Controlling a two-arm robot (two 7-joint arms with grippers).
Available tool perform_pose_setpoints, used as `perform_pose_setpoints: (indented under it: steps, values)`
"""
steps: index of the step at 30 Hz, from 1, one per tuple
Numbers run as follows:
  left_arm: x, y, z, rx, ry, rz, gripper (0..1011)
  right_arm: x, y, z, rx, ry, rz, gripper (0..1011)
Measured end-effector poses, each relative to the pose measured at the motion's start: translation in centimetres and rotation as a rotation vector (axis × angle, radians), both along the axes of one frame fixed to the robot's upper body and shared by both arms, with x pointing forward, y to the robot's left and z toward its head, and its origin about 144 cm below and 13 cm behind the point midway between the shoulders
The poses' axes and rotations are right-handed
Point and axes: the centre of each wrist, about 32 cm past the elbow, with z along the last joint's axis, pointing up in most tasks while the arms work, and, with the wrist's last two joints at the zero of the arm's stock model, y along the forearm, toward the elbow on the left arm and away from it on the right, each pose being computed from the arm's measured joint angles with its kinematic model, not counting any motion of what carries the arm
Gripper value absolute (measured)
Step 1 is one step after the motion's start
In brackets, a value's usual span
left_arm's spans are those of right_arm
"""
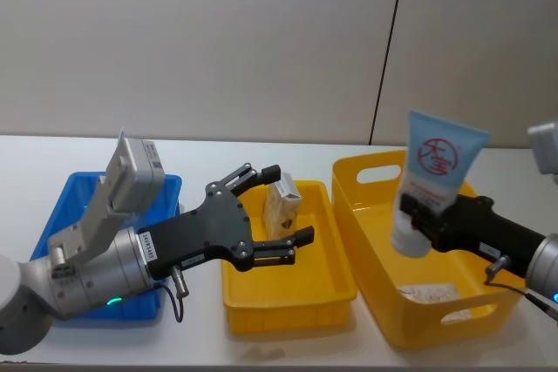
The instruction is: Bimanual collaborative sorting of washing and personal care products
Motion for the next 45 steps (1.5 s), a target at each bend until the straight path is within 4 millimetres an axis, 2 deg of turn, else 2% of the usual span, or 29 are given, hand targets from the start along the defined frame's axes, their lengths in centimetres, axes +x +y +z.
perform_pose_setpoints:
  steps: [14, 23, 36, 45]
  values:
    - [0.0, 0.0, 0.0, 0.0, 0.0, 0.0, 1002, -1.7, -0.8, -1.4, 0.016, 0.002, -0.243, 230]
    - [0.0, 0.0, 0.0, 0.0, 0.0, 0.0, 1002, -2.2, -1.6, -2.3, 0.016, 0.007, -0.383, 230]
    - [0.0, 0.0, 0.0, 0.0, 0.0, 0.0, 1001, -1.3, -3.7, -4.6, 0.01, 0.005, -0.603, 230]
    - [0.0, 0.0, 0.0, 0.0, 0.0, 0.0, 1001, -0.6, -4.5, -5.8, 0.011, -0.022, -0.657, 230]
